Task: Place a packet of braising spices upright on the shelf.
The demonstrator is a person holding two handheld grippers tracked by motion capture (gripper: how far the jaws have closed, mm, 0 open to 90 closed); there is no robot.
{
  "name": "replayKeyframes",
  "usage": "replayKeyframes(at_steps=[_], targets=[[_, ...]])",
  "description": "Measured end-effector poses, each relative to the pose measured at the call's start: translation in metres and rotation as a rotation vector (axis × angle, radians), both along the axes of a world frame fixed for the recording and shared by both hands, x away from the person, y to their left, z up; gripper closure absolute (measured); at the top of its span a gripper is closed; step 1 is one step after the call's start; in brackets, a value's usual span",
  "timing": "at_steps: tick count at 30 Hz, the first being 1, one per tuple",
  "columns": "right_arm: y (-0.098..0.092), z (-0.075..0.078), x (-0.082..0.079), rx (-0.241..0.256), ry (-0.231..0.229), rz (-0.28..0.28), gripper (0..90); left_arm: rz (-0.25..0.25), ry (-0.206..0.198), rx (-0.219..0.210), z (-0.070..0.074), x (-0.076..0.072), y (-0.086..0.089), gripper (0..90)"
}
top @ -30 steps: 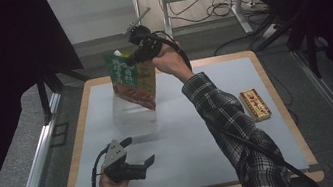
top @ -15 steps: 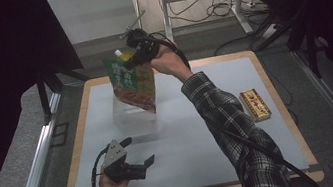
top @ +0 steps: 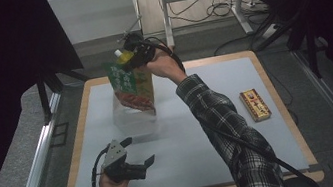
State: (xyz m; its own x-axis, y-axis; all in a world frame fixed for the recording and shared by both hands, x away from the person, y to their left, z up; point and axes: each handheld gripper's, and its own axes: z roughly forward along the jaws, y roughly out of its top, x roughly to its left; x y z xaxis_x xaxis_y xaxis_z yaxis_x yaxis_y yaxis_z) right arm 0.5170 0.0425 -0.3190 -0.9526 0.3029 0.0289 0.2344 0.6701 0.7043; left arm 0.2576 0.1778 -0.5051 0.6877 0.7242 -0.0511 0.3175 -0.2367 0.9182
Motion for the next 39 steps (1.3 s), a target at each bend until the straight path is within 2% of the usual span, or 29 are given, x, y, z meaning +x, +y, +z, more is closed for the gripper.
replayKeyframes(at_steps=[8,15,19,21,24,29,39], targets=[[0.012,-0.005,-0.002,-0.001,-0.003,0.016,89.5,-0.001,0.001,0.000,0.000,0.000,0.000,0.0],[0.008,-0.006,0.002,0.015,0.004,-0.007,89.4,-0.003,0.003,0.001,0.000,0.000,-0.001,0.0],[0.008,-0.006,0.002,0.014,-0.010,-0.016,88.2,-0.001,0.003,0.002,0.000,0.000,0.000,0.0],[0.008,-0.005,0.002,0.021,-0.013,-0.013,80.3,-0.001,0.003,0.001,0.000,0.000,0.000,0.0],[0.004,-0.002,0.002,0.039,-0.022,-0.025,76.8,-0.002,0.003,0.003,0.000,0.000,-0.001,0.0],[-0.003,0.001,0.000,0.037,-0.040,-0.041,68.2,-0.003,0.004,0.004,-0.001,0.000,-0.001,0.0],[-0.019,-0.001,-0.008,0.052,-0.050,-0.054,45.9,-0.002,0.004,0.009,-0.001,0.000,-0.002,0.0]])
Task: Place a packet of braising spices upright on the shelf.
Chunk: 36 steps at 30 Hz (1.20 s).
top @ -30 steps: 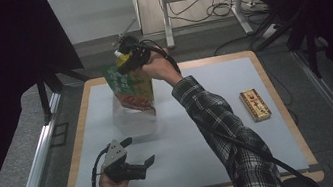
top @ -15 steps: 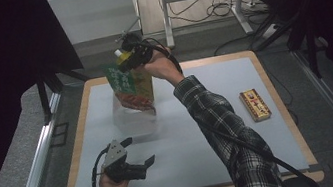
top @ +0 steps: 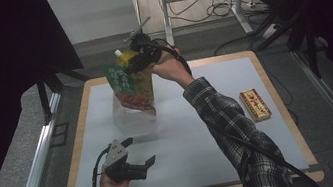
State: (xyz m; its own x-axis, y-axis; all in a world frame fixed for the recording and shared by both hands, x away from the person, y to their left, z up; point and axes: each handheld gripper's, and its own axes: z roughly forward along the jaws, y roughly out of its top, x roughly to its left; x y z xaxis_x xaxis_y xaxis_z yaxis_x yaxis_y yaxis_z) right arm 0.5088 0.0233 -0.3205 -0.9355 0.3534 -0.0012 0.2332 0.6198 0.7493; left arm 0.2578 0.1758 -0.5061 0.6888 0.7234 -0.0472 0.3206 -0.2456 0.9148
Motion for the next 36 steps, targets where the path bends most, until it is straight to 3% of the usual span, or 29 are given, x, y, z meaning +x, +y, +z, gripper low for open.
replayKeyframes(at_steps=[19,30,36], targets=[[-0.024,-0.016,-0.019,0.020,-0.022,-0.018,26.3,-0.003,0.005,0.004,-0.001,0.000,-0.002,0.0],[-0.041,-0.026,-0.028,0.050,-0.025,-0.068,22.9,-0.002,0.001,0.006,-0.001,0.000,-0.002,0.0],[-0.048,-0.031,-0.036,0.045,-0.063,-0.081,22.5,-0.003,0.002,0.007,-0.001,0.000,-0.002,0.0]])
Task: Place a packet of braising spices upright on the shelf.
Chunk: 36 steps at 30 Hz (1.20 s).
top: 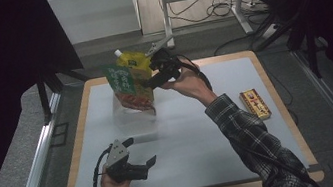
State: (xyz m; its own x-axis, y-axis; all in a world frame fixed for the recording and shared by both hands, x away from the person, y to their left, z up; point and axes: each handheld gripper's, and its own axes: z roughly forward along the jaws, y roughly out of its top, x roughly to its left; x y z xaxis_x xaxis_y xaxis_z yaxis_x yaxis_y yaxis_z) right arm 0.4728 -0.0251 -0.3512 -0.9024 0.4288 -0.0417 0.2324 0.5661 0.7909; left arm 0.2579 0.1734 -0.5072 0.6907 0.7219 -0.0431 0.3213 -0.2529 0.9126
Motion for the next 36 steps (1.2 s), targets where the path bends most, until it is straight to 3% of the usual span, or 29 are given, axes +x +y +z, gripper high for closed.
replayKeyframes(at_steps=[7,22,36], targets=[[-0.011,-0.005,-0.009,-0.004,-0.012,0.015,21.9,0.000,0.001,0.000,0.000,0.000,0.000,0.0],[-0.042,-0.019,-0.023,-0.006,-0.017,-0.020,16.1,0.002,-0.002,0.006,0.000,0.000,-0.001,0.0],[-0.081,-0.035,-0.034,0.007,-0.004,-0.069,16.0,0.000,-0.004,0.009,-0.001,0.000,-0.002,0.0]])
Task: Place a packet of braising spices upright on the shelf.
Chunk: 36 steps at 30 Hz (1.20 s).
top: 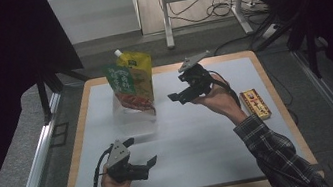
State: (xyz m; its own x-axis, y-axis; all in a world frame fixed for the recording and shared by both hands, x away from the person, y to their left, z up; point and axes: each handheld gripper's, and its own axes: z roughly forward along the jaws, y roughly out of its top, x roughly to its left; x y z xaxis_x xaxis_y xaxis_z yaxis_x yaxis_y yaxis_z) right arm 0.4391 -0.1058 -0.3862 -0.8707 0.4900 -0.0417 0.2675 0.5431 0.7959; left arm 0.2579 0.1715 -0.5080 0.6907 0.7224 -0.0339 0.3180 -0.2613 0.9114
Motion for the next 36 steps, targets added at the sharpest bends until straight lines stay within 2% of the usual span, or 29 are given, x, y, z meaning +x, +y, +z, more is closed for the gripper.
replayKeyframes(at_steps=[3,10,14,20,25,30,33,36], targets=[[-0.008,-0.003,-0.002,0.001,0.013,-0.008,16.4,0.001,-0.001,0.001,0.000,0.000,0.000,0.0],[-0.025,-0.009,-0.009,0.009,0.013,-0.022,16.7,0.004,-0.002,-0.003,0.000,0.000,-0.001,0.0],[-0.035,-0.012,-0.013,0.020,0.042,-0.023,17.5,0.000,0.001,-0.001,-0.001,0.000,-0.002,0.0],[-0.047,-0.019,-0.019,0.024,0.034,-0.042,17.9,-0.001,0.004,-0.001,-0.001,0.000,-0.002,0.0],[-0.057,-0.027,-0.023,0.019,0.015,-0.054,17.9,-0.001,0.004,0.000,-0.001,0.000,-0.003,0.0],[-0.067,-0.038,-0.024,0.017,0.029,-0.077,18.3,-0.002,0.006,0.002,-0.001,0.000,-0.003,0.0],[-0.072,-0.044,-0.024,0.001,0.053,-0.088,20.2,-0.002,0.006,0.003,-0.001,0.000,-0.003,0.0],[-0.077,-0.046,-0.025,-0.006,0.042,-0.104,20.7,-0.001,0.005,0.004,-0.001,0.000,-0.003,0.0]])
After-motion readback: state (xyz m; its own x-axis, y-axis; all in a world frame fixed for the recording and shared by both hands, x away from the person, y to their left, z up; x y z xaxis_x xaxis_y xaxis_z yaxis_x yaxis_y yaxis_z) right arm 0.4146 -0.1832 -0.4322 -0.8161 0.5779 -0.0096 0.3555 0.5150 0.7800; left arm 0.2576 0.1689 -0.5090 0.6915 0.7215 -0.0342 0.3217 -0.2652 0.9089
